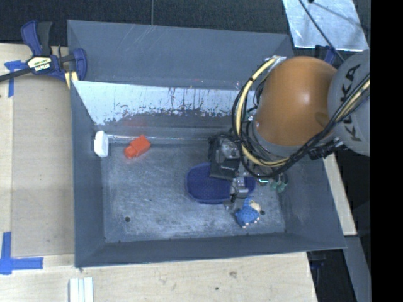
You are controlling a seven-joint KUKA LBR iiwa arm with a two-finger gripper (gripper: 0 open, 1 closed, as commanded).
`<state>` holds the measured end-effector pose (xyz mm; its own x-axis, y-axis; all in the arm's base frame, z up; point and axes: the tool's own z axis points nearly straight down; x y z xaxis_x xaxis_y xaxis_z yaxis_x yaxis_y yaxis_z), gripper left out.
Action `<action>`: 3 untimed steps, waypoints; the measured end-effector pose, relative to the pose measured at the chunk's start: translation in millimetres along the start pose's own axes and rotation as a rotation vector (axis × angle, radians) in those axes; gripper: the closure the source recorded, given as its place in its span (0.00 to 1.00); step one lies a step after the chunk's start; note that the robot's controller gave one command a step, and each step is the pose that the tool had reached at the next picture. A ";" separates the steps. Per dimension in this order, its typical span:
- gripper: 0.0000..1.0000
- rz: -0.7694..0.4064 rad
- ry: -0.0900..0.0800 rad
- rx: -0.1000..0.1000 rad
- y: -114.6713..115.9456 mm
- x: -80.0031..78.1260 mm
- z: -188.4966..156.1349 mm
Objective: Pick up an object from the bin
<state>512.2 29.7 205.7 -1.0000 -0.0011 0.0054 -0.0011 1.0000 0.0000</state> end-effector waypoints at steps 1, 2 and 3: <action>0.00 -0.016 -0.008 0.000 -37.6 -21.4 127.4; 1.00 -0.016 -0.008 0.000 -37.0 -21.6 122.6; 1.00 -0.011 -0.017 0.001 -52.0 -34.4 -57.1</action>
Offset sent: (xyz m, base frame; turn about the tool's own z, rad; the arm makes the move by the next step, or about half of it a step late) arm 0.0200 -0.0364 -0.1249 -0.0177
